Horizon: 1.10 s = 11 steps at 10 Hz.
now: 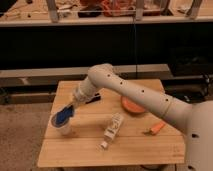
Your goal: Place the white sponge in the ceramic cup
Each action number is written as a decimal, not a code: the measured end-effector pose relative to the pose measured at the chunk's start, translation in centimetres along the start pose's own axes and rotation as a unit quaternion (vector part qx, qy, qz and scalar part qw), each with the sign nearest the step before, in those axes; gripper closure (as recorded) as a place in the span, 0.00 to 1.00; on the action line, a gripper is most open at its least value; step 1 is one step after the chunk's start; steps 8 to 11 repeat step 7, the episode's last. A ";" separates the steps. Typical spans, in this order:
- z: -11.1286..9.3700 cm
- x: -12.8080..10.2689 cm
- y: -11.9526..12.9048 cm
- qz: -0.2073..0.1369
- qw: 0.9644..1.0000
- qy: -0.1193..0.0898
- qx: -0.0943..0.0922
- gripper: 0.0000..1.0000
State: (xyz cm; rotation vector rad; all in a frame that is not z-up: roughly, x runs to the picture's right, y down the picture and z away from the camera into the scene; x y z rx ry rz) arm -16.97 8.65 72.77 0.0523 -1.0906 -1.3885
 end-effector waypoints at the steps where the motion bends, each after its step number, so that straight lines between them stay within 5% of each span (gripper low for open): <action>1: 0.2 0.1 0.0 0.000 1.000 -0.002 0.000 0.32; 3: 0.5 0.2 -0.2 -0.002 1.000 -0.005 0.000 0.20; 11: 1.0 0.4 0.1 -0.001 1.000 -0.004 0.000 0.20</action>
